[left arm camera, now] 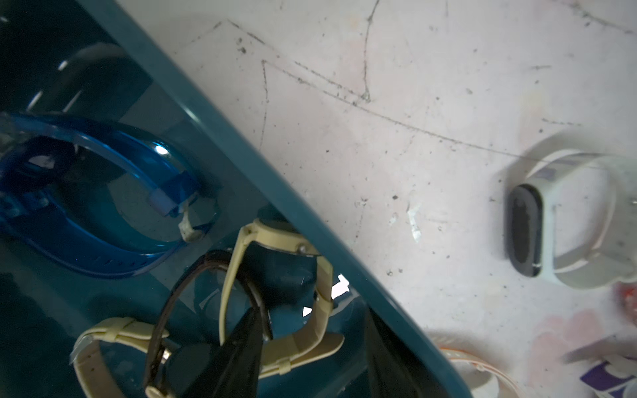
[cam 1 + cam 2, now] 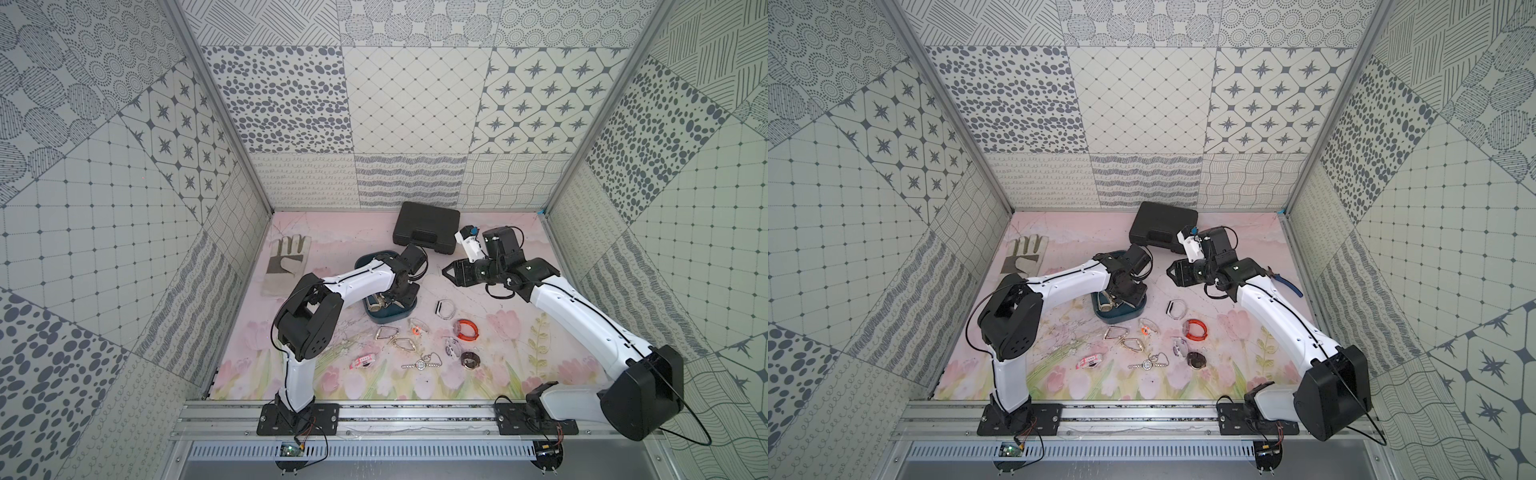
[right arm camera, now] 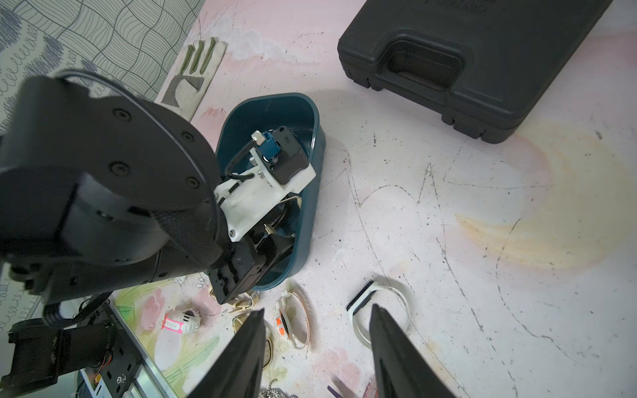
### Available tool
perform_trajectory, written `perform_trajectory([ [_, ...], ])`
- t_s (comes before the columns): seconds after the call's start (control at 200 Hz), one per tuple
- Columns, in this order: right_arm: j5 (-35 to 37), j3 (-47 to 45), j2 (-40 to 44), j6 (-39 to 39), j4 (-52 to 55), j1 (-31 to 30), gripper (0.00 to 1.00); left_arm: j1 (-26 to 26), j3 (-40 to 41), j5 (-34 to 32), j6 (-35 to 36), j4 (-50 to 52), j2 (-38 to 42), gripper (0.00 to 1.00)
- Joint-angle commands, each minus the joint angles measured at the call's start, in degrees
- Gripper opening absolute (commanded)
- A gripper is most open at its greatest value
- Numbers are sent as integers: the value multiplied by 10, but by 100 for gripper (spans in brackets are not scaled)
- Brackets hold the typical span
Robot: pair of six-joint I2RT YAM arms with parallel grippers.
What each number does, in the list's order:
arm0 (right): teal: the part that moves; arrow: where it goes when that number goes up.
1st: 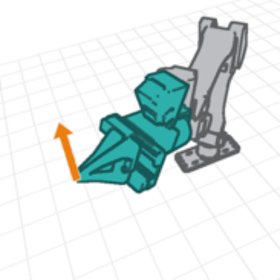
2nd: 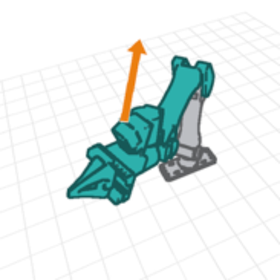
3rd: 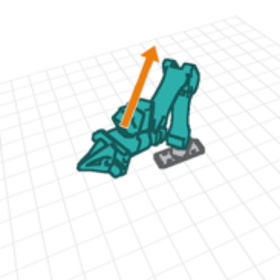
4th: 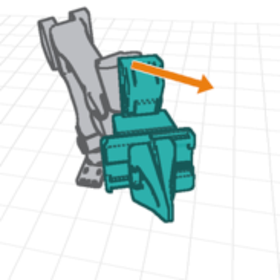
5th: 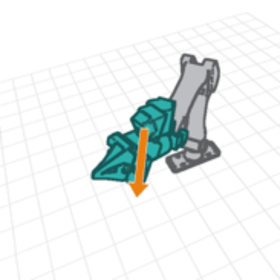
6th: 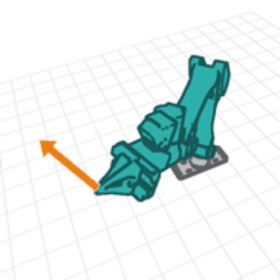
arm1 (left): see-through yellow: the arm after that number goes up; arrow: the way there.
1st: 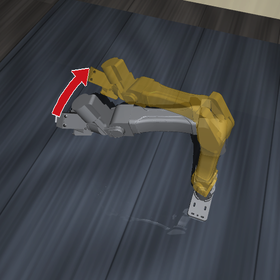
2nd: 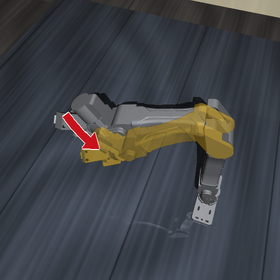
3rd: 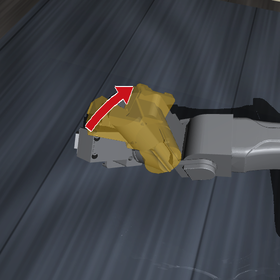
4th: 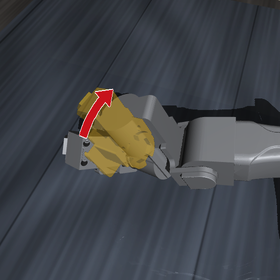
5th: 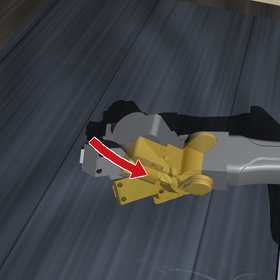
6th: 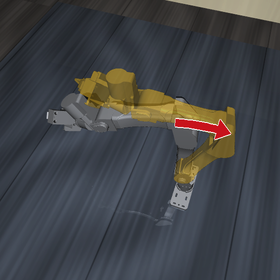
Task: Put the watch into the storage box
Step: Place the watch in the storage box.
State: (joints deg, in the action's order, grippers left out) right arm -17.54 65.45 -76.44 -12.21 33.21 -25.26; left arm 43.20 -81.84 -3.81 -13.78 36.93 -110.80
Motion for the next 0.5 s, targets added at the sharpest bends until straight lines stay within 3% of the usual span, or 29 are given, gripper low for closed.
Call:
perform_trajectory([
  [0.0, 2, 9, 1, -9, -8, 2, 53, 6, -1, -11, 5, 20, 38, 53],
  [0.17, 19, 7, -5, -27, 16, 2, 53, 13, 5, -29, -3, 29, 101, 53],
  [0.49, 142, -68, 52, -104, 109, -24, 52, 42, 62, -21, -27, 9, 262, 54],
])
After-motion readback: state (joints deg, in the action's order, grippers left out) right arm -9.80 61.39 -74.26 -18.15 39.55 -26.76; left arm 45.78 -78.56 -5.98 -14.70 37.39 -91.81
